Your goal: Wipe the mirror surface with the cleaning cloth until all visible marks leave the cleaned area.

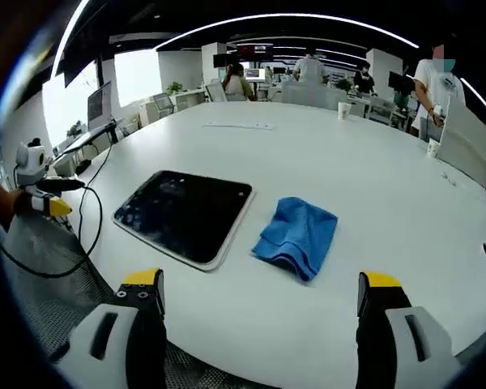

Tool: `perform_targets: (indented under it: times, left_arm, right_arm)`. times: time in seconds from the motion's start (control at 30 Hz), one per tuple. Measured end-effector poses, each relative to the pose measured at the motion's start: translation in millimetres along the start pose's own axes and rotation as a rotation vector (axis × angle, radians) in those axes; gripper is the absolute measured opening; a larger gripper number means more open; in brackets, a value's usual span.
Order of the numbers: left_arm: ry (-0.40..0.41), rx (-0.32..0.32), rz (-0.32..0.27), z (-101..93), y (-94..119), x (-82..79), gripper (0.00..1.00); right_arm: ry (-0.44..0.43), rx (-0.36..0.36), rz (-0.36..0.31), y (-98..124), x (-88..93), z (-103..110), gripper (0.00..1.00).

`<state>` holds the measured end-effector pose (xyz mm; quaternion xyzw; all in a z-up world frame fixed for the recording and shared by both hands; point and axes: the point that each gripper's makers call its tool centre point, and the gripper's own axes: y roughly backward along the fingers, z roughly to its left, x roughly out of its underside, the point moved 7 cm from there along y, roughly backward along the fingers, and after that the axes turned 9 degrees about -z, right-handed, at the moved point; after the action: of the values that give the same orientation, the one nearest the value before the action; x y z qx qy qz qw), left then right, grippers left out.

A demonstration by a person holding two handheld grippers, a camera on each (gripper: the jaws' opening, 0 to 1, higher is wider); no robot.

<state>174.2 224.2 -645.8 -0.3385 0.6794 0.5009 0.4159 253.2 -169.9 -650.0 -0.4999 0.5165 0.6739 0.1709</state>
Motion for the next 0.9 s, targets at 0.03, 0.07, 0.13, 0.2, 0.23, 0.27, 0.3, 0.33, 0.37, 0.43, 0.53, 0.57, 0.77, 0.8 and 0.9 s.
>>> perform_targets:
  times: [0.03, 0.07, 0.13, 0.2, 0.23, 0.27, 0.3, 0.33, 0.37, 0.43, 0.53, 0.57, 0.77, 0.8, 0.9]
  left_arm:
    - [-0.007, -0.002, 0.003, 0.4, 0.3, -0.1, 0.99]
    - [-0.004, 0.005, 0.003, 0.1, 0.6, 0.2, 0.99]
    - [0.027, 0.032, -0.013, -1.4, -0.3, 0.9, 0.99]
    - [0.031, 0.052, -0.004, -3.5, -1.0, 1.8, 0.99]
    - [0.021, 0.049, -0.004, -3.3, -0.7, 1.2, 0.99]
    - [0.007, 0.035, -0.002, -1.6, -0.1, 0.9, 0.99]
    - [0.007, 0.031, -0.001, -1.2, 0.1, 1.1, 0.99]
    - [0.014, 0.027, 0.002, -0.4, 0.0, 1.8, 0.99]
    - [0.017, 0.016, 0.009, 1.0, 0.1, 2.5, 0.99]
    - [-0.024, 0.009, 0.047, 0.9, 0.6, 3.8, 0.99]
    - [-0.018, 0.033, 0.038, -1.3, -3.2, 4.4, 0.99]
    - [0.034, 0.048, 0.037, -4.1, -4.5, 6.1, 0.99]
    - [-0.049, 0.124, -0.041, -12.5, -7.0, -5.8, 0.99]
    - [-0.041, 0.106, -0.041, -9.7, -6.6, -4.6, 0.99]
    - [0.025, 0.016, -0.029, 1.7, -2.7, -1.2, 0.99]
  right_arm:
    - [-0.007, 0.003, -0.005, 0.3, -0.7, 0.2, 0.98]
    - [-0.033, 0.015, -0.008, 0.6, -0.5, -2.0, 0.98]
    - [-0.044, 0.024, -0.012, 2.0, 0.3, -3.6, 0.98]
    - [-0.024, 0.026, -0.013, 1.8, -1.0, -1.7, 0.98]
    - [-0.025, 0.025, -0.018, 1.9, -1.7, -0.8, 0.98]
    - [-0.026, 0.026, -0.018, 1.8, -1.2, -1.1, 0.98]
    - [-0.031, 0.028, -0.007, 2.2, 0.3, -1.4, 0.98]
    - [-0.037, 0.027, -0.005, 2.2, 0.8, -1.6, 0.98]
    - [-0.06, 0.026, -0.004, 2.6, 1.5, -2.0, 0.98]
    - [-0.069, 0.045, 0.009, 3.1, 3.1, -3.8, 0.98]
    - [-0.089, 0.048, -0.006, 2.0, 0.9, -7.3, 0.97]
    - [-0.086, 0.043, -0.013, 2.3, 0.3, -6.4, 0.97]
    - [-0.033, 0.015, -0.057, 1.5, -5.7, -2.2, 0.96]
    - [-0.048, 0.023, -0.058, 1.1, -5.5, -4.1, 0.97]
    - [-0.066, 0.032, -0.045, 0.0, -3.8, -6.4, 0.97]
